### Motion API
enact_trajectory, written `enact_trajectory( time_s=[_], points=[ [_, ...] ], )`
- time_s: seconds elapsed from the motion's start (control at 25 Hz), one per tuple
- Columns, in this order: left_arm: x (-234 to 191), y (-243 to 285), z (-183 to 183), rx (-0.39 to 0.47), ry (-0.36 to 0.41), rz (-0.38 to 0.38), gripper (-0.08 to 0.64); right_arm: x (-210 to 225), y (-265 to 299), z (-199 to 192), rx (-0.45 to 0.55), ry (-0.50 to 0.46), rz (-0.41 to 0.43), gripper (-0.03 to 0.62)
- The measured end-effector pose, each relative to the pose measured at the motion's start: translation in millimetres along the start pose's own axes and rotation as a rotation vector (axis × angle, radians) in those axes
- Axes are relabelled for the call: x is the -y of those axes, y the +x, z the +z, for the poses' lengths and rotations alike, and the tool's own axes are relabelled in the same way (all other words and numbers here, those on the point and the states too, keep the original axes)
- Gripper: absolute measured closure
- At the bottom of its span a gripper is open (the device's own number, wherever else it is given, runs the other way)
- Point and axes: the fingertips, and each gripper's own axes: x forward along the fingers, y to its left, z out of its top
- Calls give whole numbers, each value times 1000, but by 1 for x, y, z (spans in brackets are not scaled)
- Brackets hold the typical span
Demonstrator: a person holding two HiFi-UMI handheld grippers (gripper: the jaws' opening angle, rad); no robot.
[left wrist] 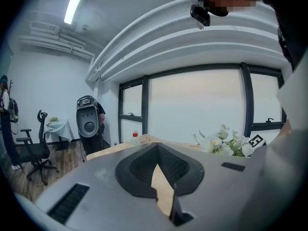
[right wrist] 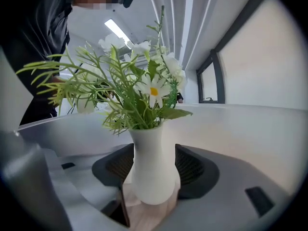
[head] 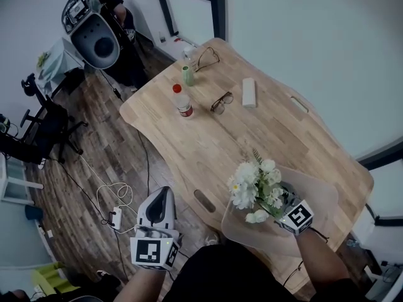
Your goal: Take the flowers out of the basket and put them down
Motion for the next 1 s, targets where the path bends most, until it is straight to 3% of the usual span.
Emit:
enact_trajectory(
  time_s=[1.0],
  points=[
    [-32, -33, 11, -4, 10, 109, 555, -5, 38, 20, 68, -26, 40, 327]
  ],
)
